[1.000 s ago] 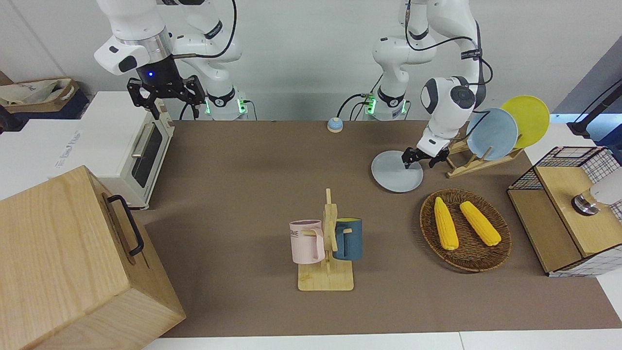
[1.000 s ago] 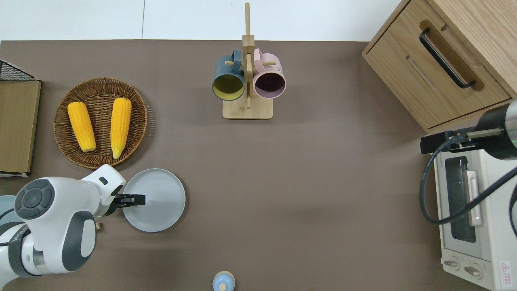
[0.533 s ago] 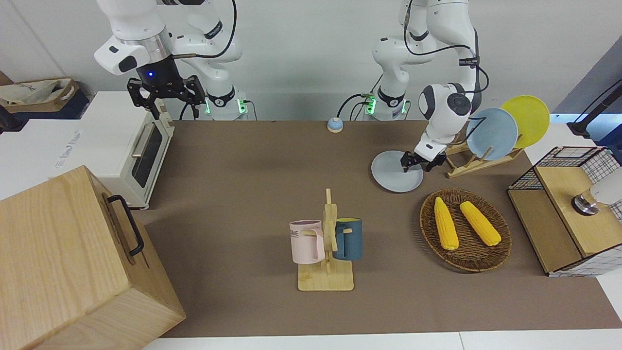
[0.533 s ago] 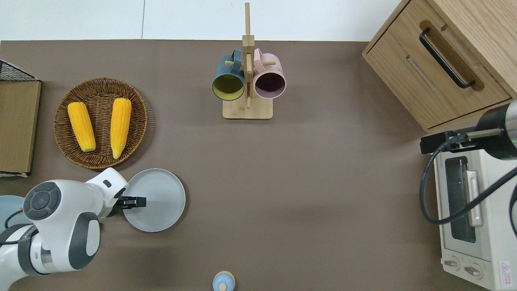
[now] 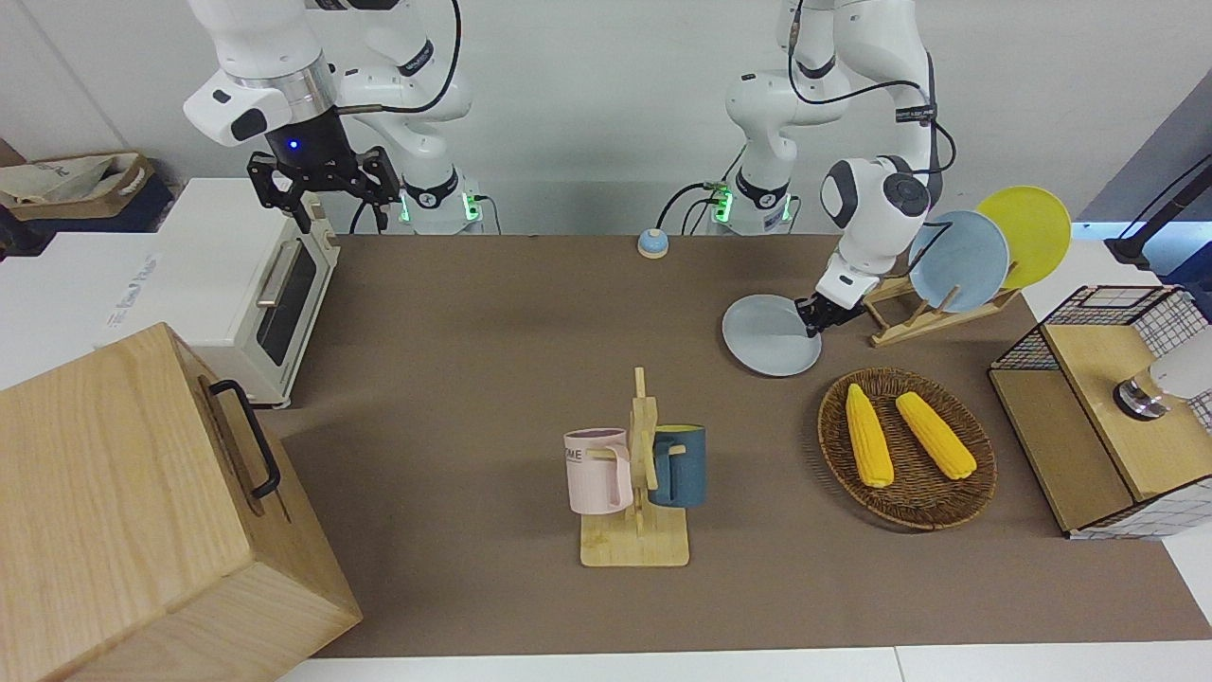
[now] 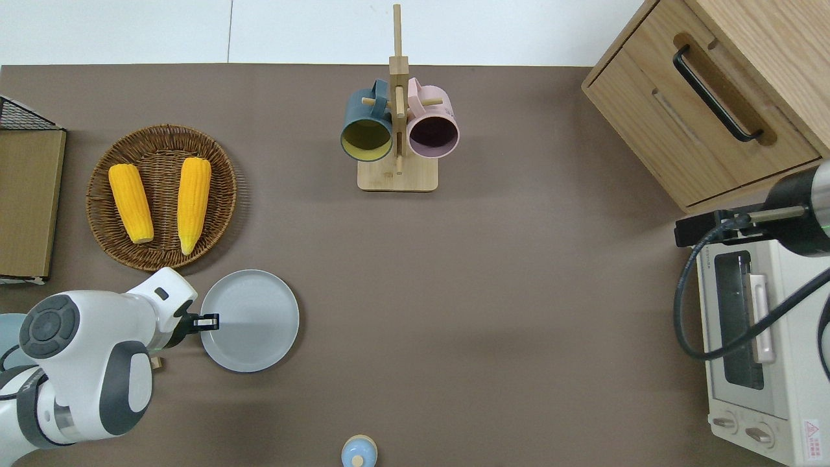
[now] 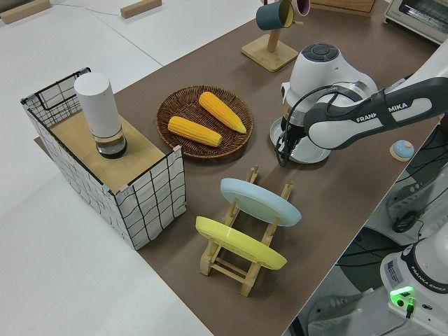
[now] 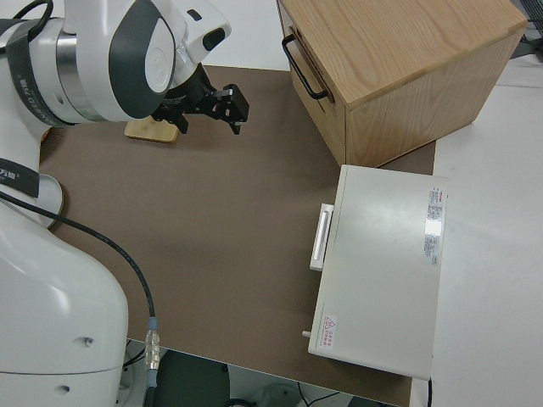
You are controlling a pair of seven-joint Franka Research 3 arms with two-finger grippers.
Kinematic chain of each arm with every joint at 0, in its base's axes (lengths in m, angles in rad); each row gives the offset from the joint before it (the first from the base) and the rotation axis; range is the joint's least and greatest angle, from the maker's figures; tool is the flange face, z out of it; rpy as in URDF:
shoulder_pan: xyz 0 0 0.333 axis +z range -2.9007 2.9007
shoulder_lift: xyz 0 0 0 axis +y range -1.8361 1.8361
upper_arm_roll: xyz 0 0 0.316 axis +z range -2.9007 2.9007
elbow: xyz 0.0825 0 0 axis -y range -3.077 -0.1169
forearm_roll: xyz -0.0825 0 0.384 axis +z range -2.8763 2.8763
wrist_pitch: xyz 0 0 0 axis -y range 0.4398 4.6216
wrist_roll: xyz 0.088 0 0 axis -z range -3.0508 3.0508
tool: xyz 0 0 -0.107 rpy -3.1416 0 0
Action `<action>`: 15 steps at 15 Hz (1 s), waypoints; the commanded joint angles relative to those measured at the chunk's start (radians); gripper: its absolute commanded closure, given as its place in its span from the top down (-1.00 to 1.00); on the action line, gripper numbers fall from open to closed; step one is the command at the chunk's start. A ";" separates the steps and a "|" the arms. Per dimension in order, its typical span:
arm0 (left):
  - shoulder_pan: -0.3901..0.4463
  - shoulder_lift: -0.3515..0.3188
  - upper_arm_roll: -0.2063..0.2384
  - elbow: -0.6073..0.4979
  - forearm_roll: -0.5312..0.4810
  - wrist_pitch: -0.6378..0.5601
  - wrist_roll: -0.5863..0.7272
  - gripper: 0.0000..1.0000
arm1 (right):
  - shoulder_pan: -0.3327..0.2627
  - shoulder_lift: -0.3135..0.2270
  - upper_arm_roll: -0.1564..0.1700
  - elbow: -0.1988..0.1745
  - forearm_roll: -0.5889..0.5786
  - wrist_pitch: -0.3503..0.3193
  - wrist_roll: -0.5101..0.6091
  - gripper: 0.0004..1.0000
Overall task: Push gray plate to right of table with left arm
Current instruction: 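Lower the left gripper onto the gray plate's rim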
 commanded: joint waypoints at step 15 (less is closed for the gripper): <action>-0.257 0.066 -0.018 0.028 -0.142 0.042 -0.293 -1.00 | -0.003 -0.004 -0.001 0.005 0.022 -0.014 -0.001 0.97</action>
